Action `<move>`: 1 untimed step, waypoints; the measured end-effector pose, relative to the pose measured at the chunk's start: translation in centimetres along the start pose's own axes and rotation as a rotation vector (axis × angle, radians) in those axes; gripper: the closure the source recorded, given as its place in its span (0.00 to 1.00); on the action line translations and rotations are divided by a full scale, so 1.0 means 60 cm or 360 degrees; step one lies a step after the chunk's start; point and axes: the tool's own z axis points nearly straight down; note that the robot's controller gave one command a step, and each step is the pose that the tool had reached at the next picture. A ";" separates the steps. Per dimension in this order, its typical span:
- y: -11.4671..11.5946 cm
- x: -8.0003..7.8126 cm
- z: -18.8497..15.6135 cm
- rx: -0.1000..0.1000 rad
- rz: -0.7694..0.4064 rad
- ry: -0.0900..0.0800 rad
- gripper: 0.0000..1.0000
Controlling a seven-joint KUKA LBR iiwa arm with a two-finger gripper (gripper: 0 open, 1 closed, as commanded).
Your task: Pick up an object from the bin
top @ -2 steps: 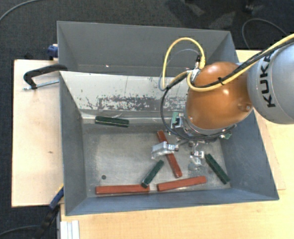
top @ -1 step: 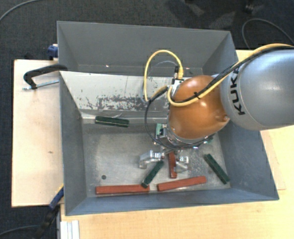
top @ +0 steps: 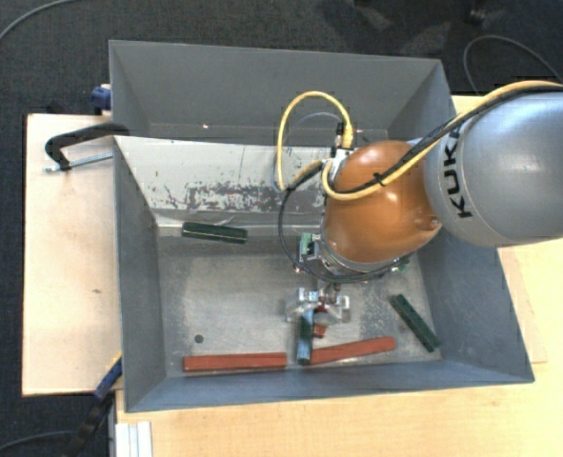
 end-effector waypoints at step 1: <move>0.000 0.034 -0.356 0.0019 0.0045 -0.0005 1.00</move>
Offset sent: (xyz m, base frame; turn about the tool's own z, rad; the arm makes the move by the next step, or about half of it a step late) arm -0.0067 -0.0211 0.2074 0.0239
